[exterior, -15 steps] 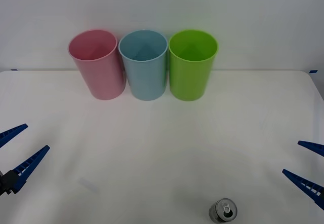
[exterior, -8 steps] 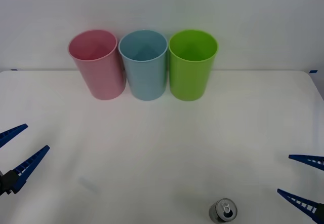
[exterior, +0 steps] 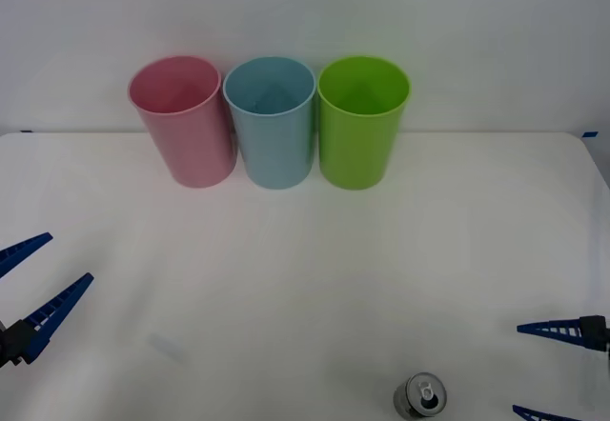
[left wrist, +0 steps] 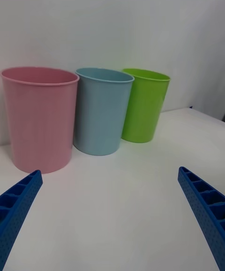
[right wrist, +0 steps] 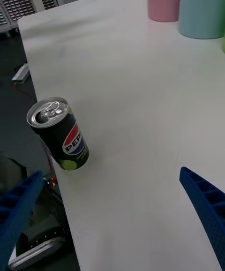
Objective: Grasp the object on the table and drop it into the matching bin: aluminum can to the light blue bin, PET bottle to the pink bin.
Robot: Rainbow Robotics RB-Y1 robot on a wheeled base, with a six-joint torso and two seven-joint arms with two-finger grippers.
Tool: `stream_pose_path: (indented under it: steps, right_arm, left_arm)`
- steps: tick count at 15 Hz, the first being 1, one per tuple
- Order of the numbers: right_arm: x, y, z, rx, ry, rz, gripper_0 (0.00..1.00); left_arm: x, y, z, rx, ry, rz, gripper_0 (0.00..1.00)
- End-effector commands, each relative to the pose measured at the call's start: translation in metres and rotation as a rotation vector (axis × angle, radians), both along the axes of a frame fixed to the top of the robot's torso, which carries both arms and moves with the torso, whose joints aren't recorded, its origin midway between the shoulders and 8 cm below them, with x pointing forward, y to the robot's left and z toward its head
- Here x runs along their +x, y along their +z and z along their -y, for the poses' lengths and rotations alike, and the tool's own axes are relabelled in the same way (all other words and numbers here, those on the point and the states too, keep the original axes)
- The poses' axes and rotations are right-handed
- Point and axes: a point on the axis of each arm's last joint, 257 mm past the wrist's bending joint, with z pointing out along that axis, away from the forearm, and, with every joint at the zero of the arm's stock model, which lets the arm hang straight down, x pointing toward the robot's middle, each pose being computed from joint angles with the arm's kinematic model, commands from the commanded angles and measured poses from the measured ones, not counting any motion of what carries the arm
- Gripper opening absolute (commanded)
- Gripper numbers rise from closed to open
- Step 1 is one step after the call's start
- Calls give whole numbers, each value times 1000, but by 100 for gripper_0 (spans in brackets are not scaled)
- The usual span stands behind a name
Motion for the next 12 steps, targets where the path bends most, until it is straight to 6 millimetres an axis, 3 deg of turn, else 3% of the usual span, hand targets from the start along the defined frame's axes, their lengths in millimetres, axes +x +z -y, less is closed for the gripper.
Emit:
stream_pose_path:
  steps: [1, 6, 12]
  right_arm:
    - [-11, -5, -12, 3, 58, -12, 100]
    - [-25, -17, -39, 30, 128, -14, 100]
    - [-12, -37, -52, 75, 134, 105, 100]
  left_arm:
    - [0, 0, 0, 0, 0, 0, 100]
    - [0, 0, 0, 0, 0, 0, 100]
    - [0, 0, 0, 0, 0, 0, 100]
